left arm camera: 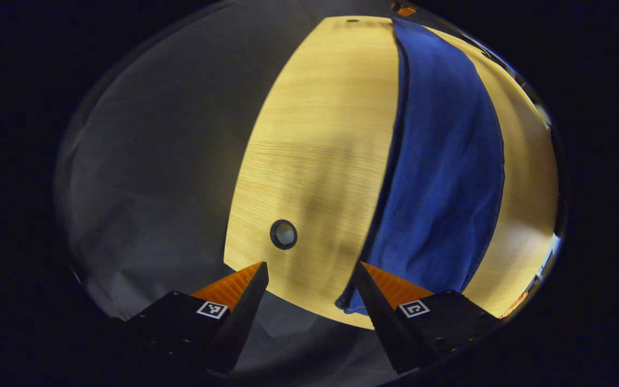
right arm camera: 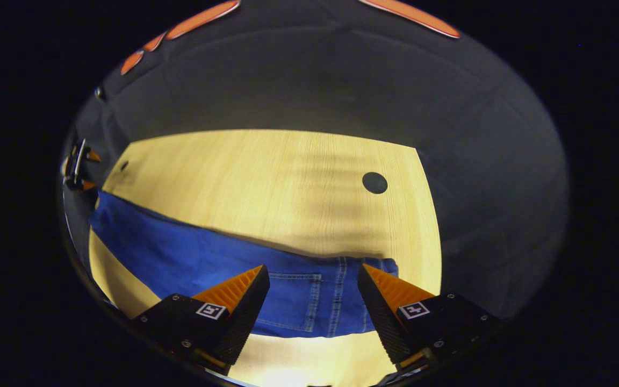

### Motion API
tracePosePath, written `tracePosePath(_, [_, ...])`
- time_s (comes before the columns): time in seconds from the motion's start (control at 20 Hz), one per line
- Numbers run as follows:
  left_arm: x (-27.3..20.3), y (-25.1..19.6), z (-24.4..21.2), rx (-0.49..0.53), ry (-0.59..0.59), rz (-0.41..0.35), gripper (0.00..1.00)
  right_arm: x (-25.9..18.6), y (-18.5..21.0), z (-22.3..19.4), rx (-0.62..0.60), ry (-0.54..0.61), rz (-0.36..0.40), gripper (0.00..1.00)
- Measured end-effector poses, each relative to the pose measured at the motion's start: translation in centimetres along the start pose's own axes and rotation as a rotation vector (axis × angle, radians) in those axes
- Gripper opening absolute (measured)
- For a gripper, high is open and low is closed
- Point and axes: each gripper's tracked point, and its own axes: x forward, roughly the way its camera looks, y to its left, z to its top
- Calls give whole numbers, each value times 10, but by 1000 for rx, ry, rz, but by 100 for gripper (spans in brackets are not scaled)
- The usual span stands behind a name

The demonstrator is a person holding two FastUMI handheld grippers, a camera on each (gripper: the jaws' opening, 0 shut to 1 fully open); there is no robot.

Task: Grasp the waist and the cuffs of the jeans and fold them to make the two legs overlap; first hold the waist and fold one-third of the jeans toward the cuffs, then hold the cuffs and fold the remaining one-third in the same direction to finish folding.

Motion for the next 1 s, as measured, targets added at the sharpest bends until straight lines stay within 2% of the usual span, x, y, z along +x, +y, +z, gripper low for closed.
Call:
tracePosePath(0.1, [-2,7,6,-112,-73,50,99,2,0,-1,96,-52,39,100])
tracePosePath(0.35, [-57,2,38,-371,-240,167,99,-4,-13,-11,376,-151,113,100])
tracePosePath(0.5, [-89,-5,70,-484,-341,195,99,0,-32,-30,550,-188,143,99])
tracePosePath(0.7, [-111,-29,105,-597,-454,209,99,2,-39,-60,735,-168,156,98])
tracePosePath(0.9, [-140,-59,145,-624,-528,252,99,16,-41,-85,954,-157,170,98])
tracePosePath(1.0, [-146,-77,155,-658,-528,244,99,29,-46,-101,1037,-144,145,98])
